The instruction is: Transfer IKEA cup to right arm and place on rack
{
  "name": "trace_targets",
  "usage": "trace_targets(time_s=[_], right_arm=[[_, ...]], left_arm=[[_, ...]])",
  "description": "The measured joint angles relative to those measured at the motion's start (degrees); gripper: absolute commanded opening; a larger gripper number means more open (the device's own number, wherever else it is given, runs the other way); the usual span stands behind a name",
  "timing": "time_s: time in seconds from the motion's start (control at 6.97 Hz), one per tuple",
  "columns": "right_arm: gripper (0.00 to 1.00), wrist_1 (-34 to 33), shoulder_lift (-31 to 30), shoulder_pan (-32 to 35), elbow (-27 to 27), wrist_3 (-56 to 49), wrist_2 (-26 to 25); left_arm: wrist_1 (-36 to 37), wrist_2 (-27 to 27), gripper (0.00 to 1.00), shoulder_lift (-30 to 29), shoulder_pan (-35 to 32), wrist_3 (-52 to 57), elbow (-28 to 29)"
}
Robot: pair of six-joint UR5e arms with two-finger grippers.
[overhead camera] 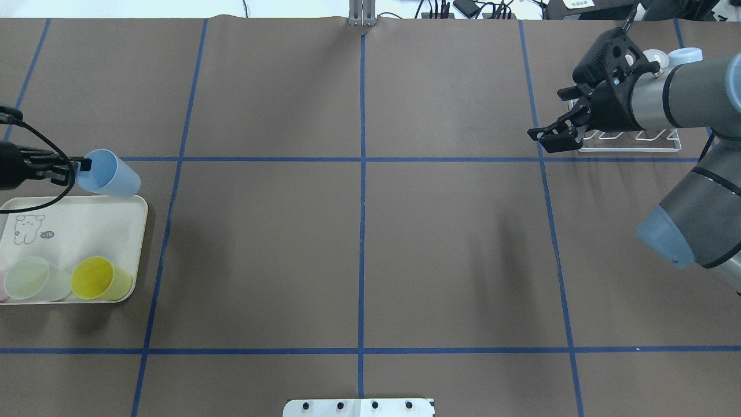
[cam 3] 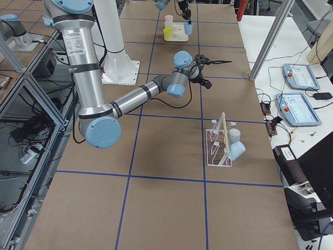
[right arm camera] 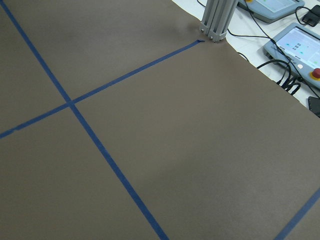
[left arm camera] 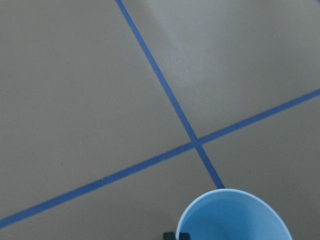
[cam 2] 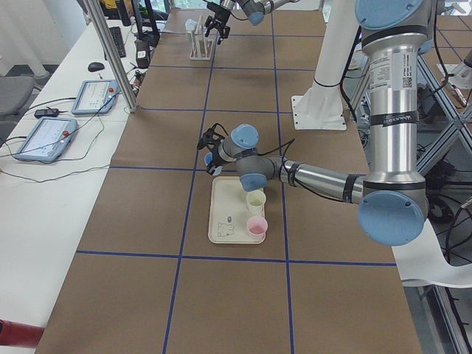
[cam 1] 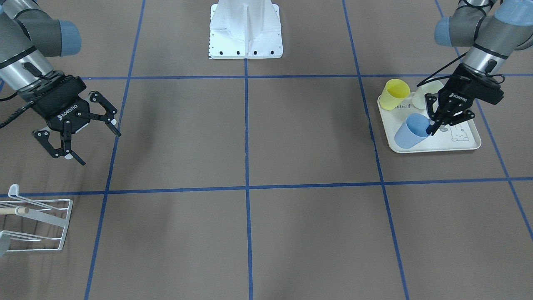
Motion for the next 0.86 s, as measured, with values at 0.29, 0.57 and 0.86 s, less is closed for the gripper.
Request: trace_targets(time_s=[0.29,0.57,0.86], right_arm=[[0.99,7.9,0.9,-3.0,-5.0,0.6,-0.3],[0.99,14.6,3.2,-7.0,-8.1,3.7,-3.0],[0.99,16.0,9.3,-13.5,-10.5,6.0,-10.7]], left_arm=[[0.1,-2.8,0.00,-2.2,-0.4,-10.9,-5.4],[-0.2,-6.2,0.00,-8.2,0.7,-28.8,-9.2],[-0.3,-6.3,0.00,-15.5,6.0,-42.6,-10.3]])
